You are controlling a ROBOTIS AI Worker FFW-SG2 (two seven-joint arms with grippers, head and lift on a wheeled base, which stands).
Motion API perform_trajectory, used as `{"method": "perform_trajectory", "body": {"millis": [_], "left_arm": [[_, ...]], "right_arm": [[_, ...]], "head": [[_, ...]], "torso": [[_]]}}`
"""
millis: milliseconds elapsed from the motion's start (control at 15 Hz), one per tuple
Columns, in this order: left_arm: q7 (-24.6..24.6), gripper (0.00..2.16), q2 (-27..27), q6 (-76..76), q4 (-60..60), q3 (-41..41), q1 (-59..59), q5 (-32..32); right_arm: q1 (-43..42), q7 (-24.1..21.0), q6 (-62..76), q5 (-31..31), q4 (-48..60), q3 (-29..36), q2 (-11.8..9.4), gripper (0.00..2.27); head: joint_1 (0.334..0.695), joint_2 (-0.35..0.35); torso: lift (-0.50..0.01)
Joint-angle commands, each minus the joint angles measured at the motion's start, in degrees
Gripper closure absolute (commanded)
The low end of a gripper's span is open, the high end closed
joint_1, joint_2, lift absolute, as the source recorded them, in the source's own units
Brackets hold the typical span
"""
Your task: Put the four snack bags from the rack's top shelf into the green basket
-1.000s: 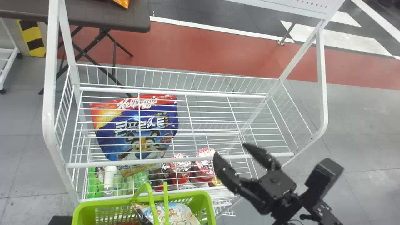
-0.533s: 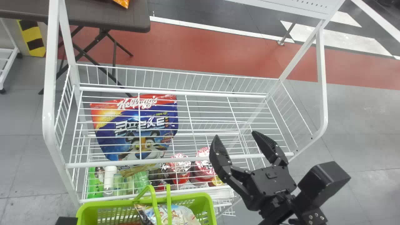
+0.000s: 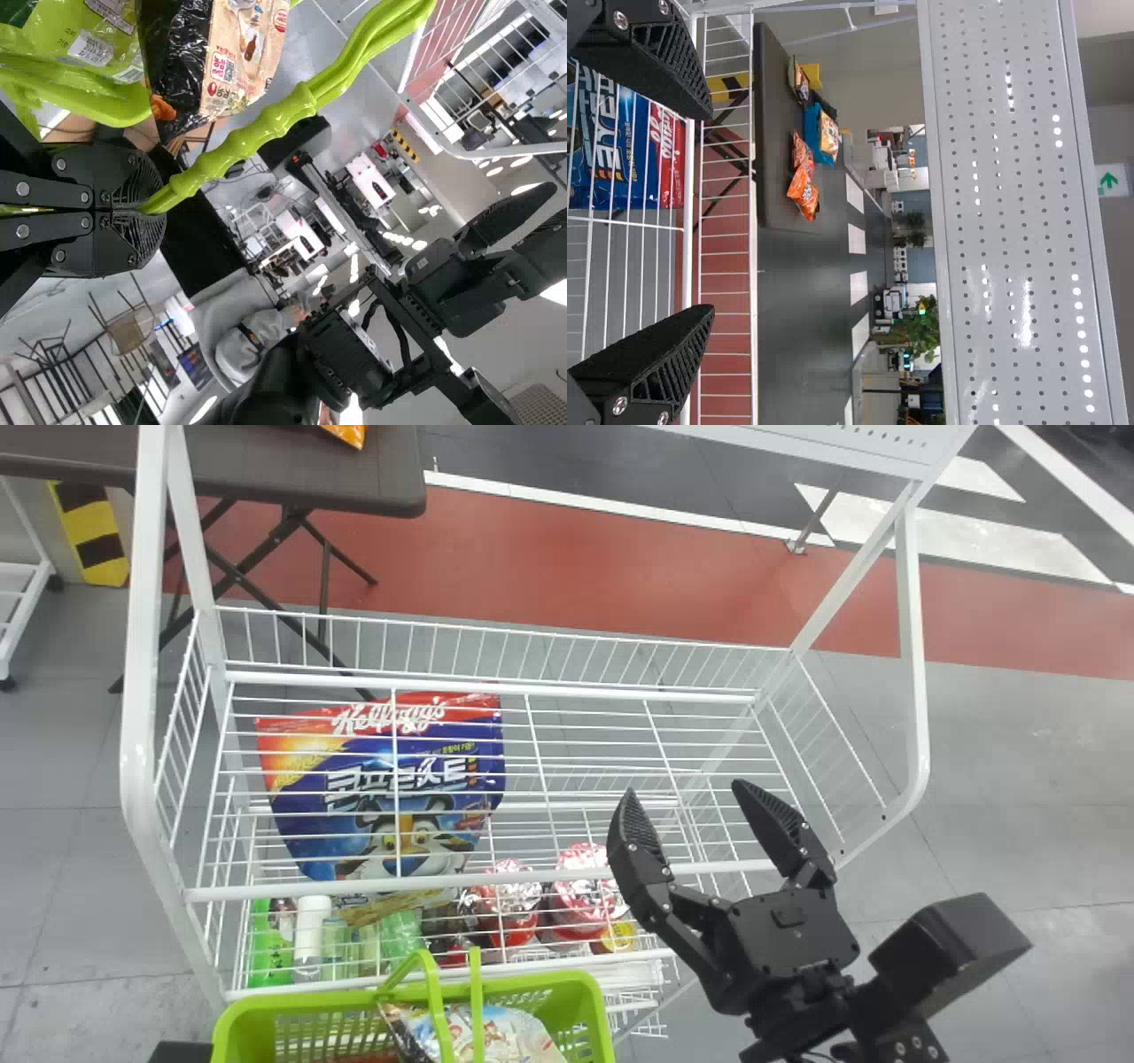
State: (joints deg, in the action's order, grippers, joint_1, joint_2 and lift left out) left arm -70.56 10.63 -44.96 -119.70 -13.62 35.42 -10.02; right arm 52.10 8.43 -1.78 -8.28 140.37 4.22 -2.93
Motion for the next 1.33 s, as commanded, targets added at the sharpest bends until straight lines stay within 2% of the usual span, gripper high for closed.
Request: {"method": "perform_trajectory", "body": {"millis": [0,1267], "left_arm": [[0.16,1.7,0.0,0.0,-0.01,0.0,0.0,0.0],[0.16,1.7,-0.26,0.0,0.08,0.09,0.0,-0.09]], "right_arm": [[0.02,0.01,0.24,-0.07,-0.27,0.0,-0.06,0.03],[-0.07,-0.43,1.11,-0.16,-0.27,0.44,0.03,0.03]], "head": [[0.695,-0.35],[0.695,-0.35]], "torso": [[0.0],[0.0]]}}
